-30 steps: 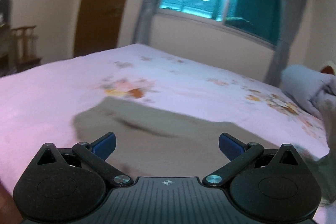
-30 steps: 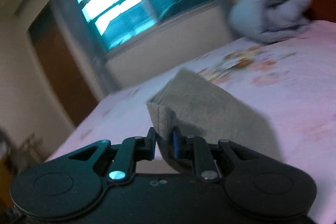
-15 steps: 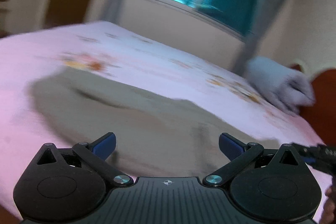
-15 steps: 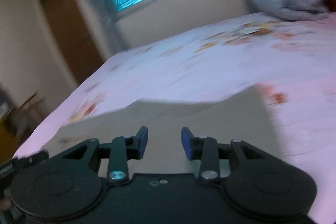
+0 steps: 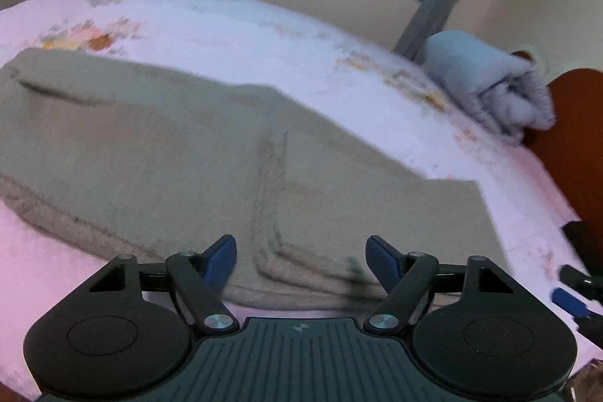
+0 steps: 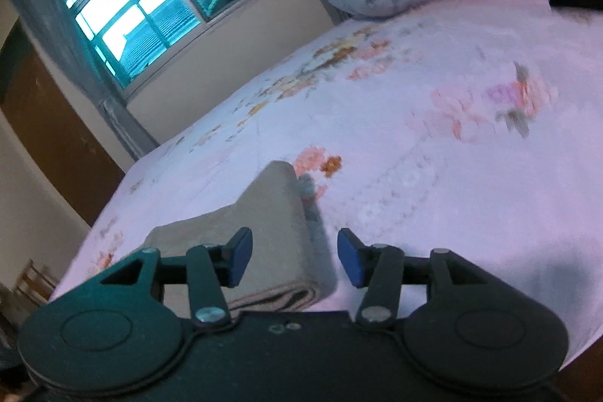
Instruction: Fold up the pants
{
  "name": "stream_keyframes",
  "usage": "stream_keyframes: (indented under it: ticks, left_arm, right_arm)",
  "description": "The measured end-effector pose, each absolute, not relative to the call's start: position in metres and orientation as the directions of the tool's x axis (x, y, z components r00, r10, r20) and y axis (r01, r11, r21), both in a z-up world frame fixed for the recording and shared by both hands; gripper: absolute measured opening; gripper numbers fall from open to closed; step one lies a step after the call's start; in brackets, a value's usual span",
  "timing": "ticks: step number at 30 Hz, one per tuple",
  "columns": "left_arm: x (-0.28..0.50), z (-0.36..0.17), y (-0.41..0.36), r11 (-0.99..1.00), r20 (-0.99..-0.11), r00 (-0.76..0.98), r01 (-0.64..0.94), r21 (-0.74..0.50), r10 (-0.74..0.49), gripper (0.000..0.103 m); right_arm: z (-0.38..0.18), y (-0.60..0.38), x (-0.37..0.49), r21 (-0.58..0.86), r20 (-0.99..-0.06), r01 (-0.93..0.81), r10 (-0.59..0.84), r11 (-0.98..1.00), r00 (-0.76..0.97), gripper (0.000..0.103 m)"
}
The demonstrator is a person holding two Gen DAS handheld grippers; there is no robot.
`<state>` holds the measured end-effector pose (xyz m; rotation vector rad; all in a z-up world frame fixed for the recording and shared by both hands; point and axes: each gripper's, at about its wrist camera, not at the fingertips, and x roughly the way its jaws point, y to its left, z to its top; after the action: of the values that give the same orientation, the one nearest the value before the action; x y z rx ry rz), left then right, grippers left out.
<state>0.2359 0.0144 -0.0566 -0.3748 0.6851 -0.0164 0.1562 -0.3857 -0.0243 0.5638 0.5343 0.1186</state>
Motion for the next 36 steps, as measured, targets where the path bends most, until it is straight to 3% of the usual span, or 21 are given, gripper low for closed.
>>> stream_keyframes:
  ticks: [6, 8, 9, 13, 17, 20, 28, 31, 36]
  left_arm:
    - [0.245, -0.069, 0.011, 0.888, -0.627, 0.742, -0.095, -0.449, -0.238, 0.077]
    - [0.247, -0.071, 0.004, 0.896, -0.630, 0.740, -0.086, -0.435, -0.235, 0.060]
    - [0.249, -0.074, 0.003, 0.896, -0.638, 0.737, -0.102, -0.431, -0.223, 0.038]
    - [0.246, -0.076, 0.011, 0.872, -0.611, 0.754, -0.107, -0.477, -0.242, 0.022]
    - [0.225, -0.053, 0.004, 0.906, -0.526, 0.824, -0.037, -0.421, -0.211, 0.021]
    - [0.239, -0.078, 0.009, 0.913, -0.640, 0.742, -0.098, -0.397, -0.199, 0.022]
    - [0.240, -0.081, 0.017, 0.897, -0.622, 0.747, -0.082, -0.435, -0.234, 0.024]
    - [0.242, -0.083, 0.019, 0.893, -0.628, 0.738, -0.079, -0.443, -0.247, 0.027]
    - [0.245, -0.080, 0.021, 0.891, -0.631, 0.732, -0.073, -0.447, -0.257, 0.034]
  right_arm:
    - [-0.033, -0.396, 0.161, 0.545, -0.509, 0.097, 0.237, 0.833, 0.827, 0.046]
    - [-0.036, -0.399, 0.161, 0.564, -0.504, 0.103, 0.243, 0.819, 0.829, 0.048]
    - [-0.037, -0.400, 0.161, 0.569, -0.503, 0.105, 0.244, 0.816, 0.829, 0.051]
    - [-0.037, -0.401, 0.160, 0.574, -0.501, 0.098, 0.254, 0.813, 0.827, 0.052]
    - [-0.035, -0.398, 0.159, 0.559, -0.507, 0.089, 0.256, 0.824, 0.823, 0.052]
    - [-0.034, -0.394, 0.162, 0.529, -0.523, 0.084, 0.247, 0.844, 0.816, 0.057]
    - [-0.018, -0.378, 0.168, 0.521, -0.480, -0.030, 0.321, 0.853, 0.817, 0.052]
    - [-0.019, -0.364, 0.168, 0.330, -0.593, 0.017, 0.194, 0.944, 0.781, 0.053]
    - [-0.031, -0.359, 0.177, 0.286, -0.667, 0.022, 0.183, 0.958, 0.722, 0.051]
